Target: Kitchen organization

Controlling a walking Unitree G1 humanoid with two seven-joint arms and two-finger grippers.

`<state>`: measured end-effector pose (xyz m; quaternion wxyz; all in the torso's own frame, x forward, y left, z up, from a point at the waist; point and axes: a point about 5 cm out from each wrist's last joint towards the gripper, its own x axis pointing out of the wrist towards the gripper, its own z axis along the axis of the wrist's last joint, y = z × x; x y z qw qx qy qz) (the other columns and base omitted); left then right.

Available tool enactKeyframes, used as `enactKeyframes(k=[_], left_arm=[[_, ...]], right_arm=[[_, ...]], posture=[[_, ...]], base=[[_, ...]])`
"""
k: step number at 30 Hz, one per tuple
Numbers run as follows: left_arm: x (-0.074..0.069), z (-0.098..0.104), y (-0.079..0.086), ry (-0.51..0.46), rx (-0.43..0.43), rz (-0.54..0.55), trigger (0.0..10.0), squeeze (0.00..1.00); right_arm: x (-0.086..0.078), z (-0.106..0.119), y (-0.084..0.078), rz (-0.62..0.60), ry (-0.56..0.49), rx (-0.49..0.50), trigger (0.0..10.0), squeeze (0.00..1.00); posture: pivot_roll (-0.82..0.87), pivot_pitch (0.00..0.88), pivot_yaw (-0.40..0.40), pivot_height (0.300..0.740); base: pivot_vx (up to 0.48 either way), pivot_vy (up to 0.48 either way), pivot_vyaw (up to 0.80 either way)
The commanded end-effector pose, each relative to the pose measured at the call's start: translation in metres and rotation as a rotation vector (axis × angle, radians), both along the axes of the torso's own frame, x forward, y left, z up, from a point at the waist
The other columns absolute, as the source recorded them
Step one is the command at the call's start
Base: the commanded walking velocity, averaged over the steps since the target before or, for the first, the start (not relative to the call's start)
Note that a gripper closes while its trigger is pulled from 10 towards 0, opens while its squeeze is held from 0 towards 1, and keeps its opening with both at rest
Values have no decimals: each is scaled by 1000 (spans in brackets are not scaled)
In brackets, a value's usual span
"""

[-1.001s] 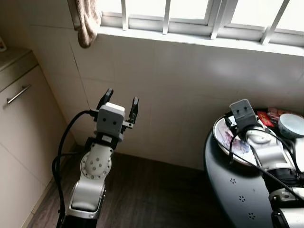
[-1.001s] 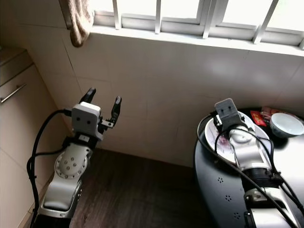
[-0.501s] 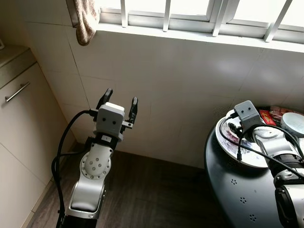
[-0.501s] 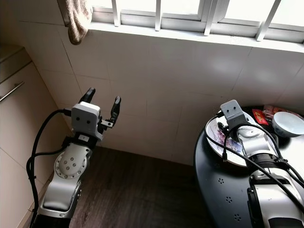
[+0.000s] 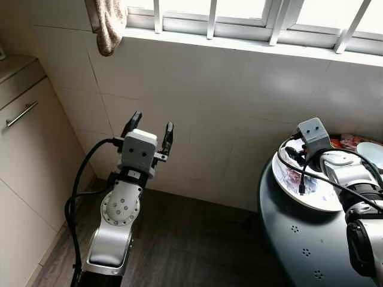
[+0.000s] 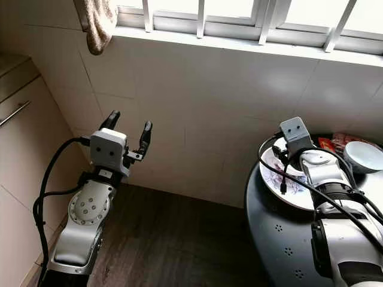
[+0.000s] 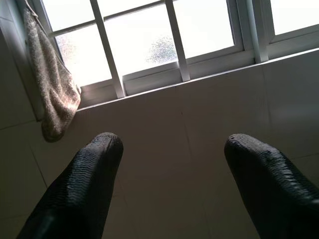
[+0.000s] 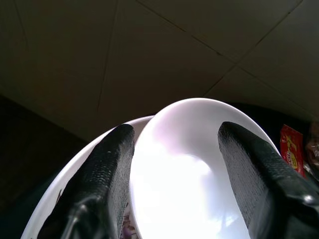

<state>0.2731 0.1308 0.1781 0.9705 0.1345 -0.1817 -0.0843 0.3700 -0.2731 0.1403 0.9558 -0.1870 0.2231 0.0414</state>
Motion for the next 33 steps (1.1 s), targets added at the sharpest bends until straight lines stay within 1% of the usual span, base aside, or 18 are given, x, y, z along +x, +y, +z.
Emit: enactKeyframes(k=[1, 3, 6, 9, 10, 16, 18, 19, 20, 23, 24, 25, 29, 30, 33], left_arm=[[-1, -1, -4, 9, 11, -12, 10000, 0], [-1, -1, -3, 10, 11, -9, 10000, 0], [-1, -1, -3, 10, 11, -8, 10000, 0], [-1, -1, -4, 13, 12, -14, 10000, 0], [-2, -1, -4, 13, 12, -15, 10000, 0], [-2, -2, -4, 14, 13, -10, 10000, 0], [-2, -2, -4, 17, 15, -11, 10000, 0], [-2, -2, -4, 18, 15, -11, 10000, 0], [-2, -3, -4, 19, 15, -12, 10000, 0], [-2, -3, -5, 20, 15, -12, 10000, 0], [-2, -3, -5, 21, 15, -12, 10000, 0], [-2, -3, -5, 21, 16, -11, 10000, 0], [-2, -3, -5, 22, 16, -10, 10000, 0], [-2, -4, -4, 24, 17, -8, 10000, 0], [-2, -4, -4, 26, 18, -7, 10000, 0]], right_arm=[[-3, -6, -3, -19, 38, 22, 10000, 0], [-4, -10, 0, -9, 54, 58, 10000, 0], [-5, -12, 2, 8, 65, 69, 10000, 0], [-8, -21, 6, 64, 113, 40, 10000, 0], [-8, -22, 6, 63, 118, 38, 10000, 0], [-10, -25, 4, 52, 138, 26, 10000, 0], [-14, -32, 1, 38, 180, -7, 10000, 0], [-15, -33, 0, 36, 185, -12, 10000, 0], [-18, -36, -4, 11, 207, -35, 10000, 0], [-19, -37, -7, -5, 212, -41, 9922, 0], [-22, -40, -9, -23, 224, -27, 8745, 0], [-23, -41, -9, -23, 231, -12, 4667, 0], [-23, -42, -9, -17, 238, -4, 4667, 0], [-24, -44, -9, -9, 244, -14, 0, 0], [-24, -42, -11, -17, 237, -32, 0, 0]], posture=[[132, 0, -84, 740], [132, 0, -84, 740], [132, 0, -84, 740], [131, 0, -82, 740], [132, 0, -83, 740], [134, 0, -84, 740], [134, 0, -85, 740], [134, 0, -85, 740], [135, 0, -86, 740], [137, 0, -87, 740], [139, 0, -88, 740], [139, 0, -88, 740], [139, 0, -88, 740], [140, 0, -90, 740], [140, 0, -90, 740]], base=[[0, 0, 0], [0, 0, 0], [0, 0, 0], [0, 0, 0], [0, 0, 0], [0, 0, 0], [0, 0, 0], [0, 0, 0], [0, 0, 0], [0, 0, 0], [0, 0, 0], [0, 0, 0], [0, 0, 0], [0, 0, 0], [0, 0, 0]])
